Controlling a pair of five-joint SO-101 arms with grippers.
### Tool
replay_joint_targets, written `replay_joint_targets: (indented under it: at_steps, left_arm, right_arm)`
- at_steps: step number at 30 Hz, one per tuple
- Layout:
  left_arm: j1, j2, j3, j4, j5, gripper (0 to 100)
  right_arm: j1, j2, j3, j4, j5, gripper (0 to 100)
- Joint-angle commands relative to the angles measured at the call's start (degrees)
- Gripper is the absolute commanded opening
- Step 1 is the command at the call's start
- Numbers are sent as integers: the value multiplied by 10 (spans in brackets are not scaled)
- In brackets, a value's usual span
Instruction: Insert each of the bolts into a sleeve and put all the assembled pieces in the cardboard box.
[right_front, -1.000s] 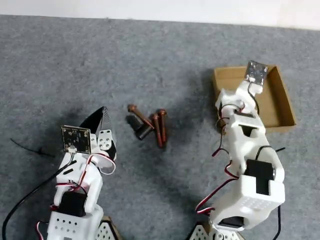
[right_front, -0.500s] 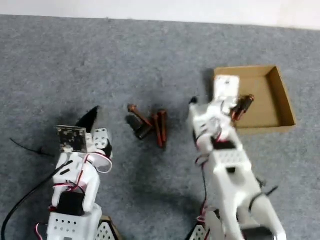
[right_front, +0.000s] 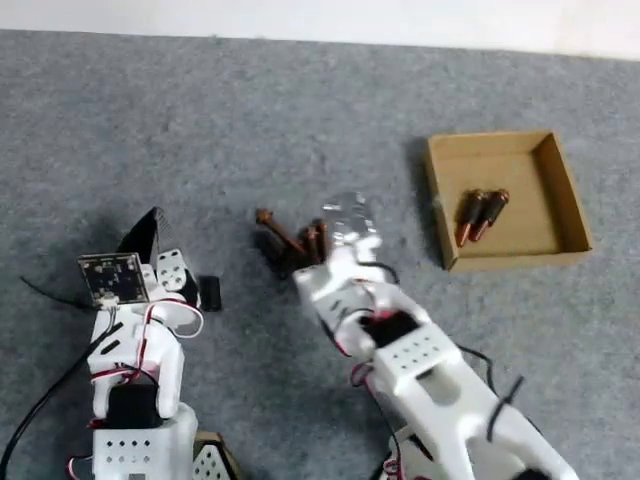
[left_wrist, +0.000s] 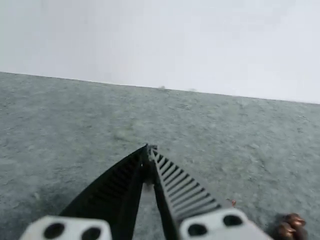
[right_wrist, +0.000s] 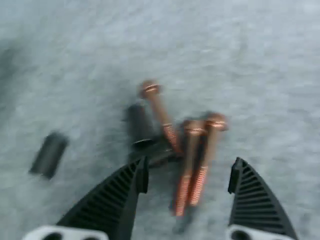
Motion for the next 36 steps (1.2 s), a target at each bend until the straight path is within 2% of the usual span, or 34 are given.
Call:
replay_joint_targets:
  at_steps: [1,4,9,15,36]
  left_arm:
    - [-15,-7,11,-11,0,7]
    - [-15,-7,11,-11,-1,7]
    - [-15,-7,11,-11,-2,7]
    - [-15,-7,11,-11,-3,7]
    - [-15,-7,11,-11,-3,7]
  right_arm:
    - [-51,73,-110,37,-44,238]
    - [-57,170,-180,49,-81,238]
    - [-58,317,-277,51,-83,238]
    - [-55,435,-371,122,-84,238]
    - [-52,454,-400,249,-84,238]
